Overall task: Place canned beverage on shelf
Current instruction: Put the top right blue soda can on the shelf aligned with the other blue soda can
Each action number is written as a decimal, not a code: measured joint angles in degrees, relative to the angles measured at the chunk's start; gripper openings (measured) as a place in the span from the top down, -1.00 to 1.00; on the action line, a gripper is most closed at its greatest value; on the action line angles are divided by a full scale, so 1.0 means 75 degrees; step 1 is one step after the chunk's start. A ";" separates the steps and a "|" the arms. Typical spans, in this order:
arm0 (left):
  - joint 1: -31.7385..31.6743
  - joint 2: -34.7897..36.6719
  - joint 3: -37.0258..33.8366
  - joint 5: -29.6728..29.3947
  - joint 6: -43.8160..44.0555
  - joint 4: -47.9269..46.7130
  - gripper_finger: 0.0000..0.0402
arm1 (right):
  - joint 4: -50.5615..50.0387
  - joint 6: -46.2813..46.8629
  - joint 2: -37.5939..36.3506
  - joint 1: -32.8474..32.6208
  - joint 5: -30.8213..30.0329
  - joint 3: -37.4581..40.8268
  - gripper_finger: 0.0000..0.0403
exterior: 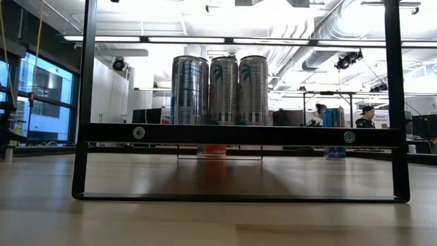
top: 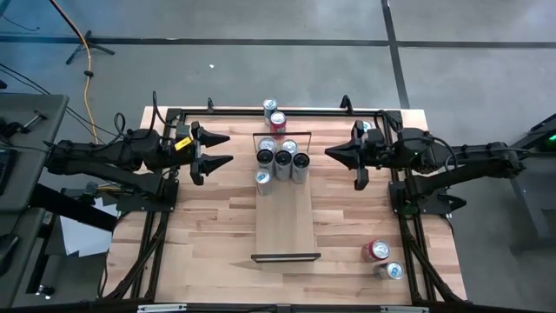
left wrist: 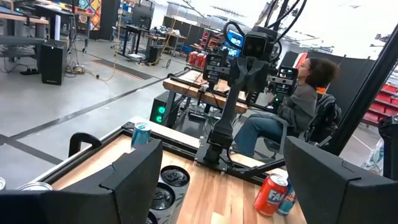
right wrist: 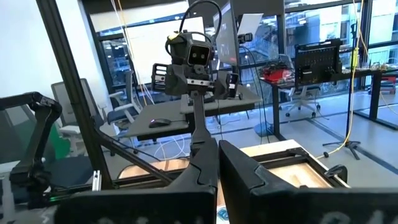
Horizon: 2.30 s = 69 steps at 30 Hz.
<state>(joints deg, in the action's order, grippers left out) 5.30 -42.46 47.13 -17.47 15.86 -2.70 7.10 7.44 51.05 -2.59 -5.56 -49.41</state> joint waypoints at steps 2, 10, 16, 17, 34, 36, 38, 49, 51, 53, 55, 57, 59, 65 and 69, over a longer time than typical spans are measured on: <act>0.0000 0.0000 0.0000 0.0000 0.0000 0.0000 -0.46 | -0.0050 0.0000 0.0000 0.0000 -0.0003 0.0000 1.00; 0.0000 0.0000 0.0000 -0.0003 -0.0002 0.0000 -0.46 | -0.0200 0.0000 0.0000 -0.0002 -0.0003 0.0000 1.00; 0.0000 0.0000 0.0000 -0.0006 -0.0001 0.0000 -0.46 | -0.0243 0.0001 0.0000 -0.0001 -0.0086 0.0000 1.00; 0.0000 0.0000 0.0000 -0.0006 0.0000 0.0000 -0.46 | -0.0242 0.0004 0.0000 0.0000 -0.0149 0.0000 1.00; 0.0000 0.0000 0.0000 -0.0009 -0.0003 -0.0002 -0.46 | -0.0617 0.1287 0.0000 0.0000 -0.1760 0.0000 -0.52; 0.0000 0.0000 0.0000 -0.0009 -0.0003 0.0000 -0.46 | -0.0724 0.1373 0.0000 -0.0003 -0.1778 0.0000 -0.68; -0.0001 0.0000 0.0000 -0.0009 -0.0003 0.0000 -0.46 | -0.0796 0.1323 0.0000 -0.0003 -0.1735 0.0000 -0.78; 0.0000 0.0000 0.0000 -0.0009 -0.0003 0.0000 -0.46 | -0.0969 0.0802 0.0000 -0.0003 -0.1707 0.0000 -0.85; 0.0000 0.0000 0.0000 -0.0009 -0.0003 -0.0001 -0.46 | -0.0978 0.0804 0.0000 -0.0003 -0.1702 0.0000 -0.85; 0.0000 0.0000 0.0000 -0.0009 -0.0007 -0.0001 -0.46 | -0.0975 0.0801 0.0000 -0.0003 -0.1690 0.0000 -0.85; 0.0000 0.0000 0.0000 -0.0012 -0.0073 0.0000 -0.46 | -0.0978 0.0800 0.0000 -0.0003 -0.1690 0.0000 -0.85; 0.0000 0.0000 0.0000 -0.0012 -0.0137 0.0000 -0.46 | -0.0975 0.0707 0.0000 -0.0003 -0.1690 0.0000 -0.85; 0.0000 0.0000 0.0000 -0.0012 -0.0137 0.0000 -0.46 | -0.0975 0.0567 0.0000 -0.0003 -0.1690 0.0000 -0.85; -0.0001 0.0000 0.0000 -0.0012 -0.0137 -0.0003 -0.46 | -0.0976 0.0542 0.0000 -0.0003 -0.1690 0.0000 -0.85; 0.0000 0.0000 0.0000 -0.0012 -0.0137 -0.0001 -0.46 | -0.0975 0.0481 0.0000 -0.0003 -0.1691 0.0000 -0.85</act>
<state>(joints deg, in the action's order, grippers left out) 5.30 -42.46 47.13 -17.56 14.83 -2.71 -0.21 11.05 51.05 -2.61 -18.24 -49.41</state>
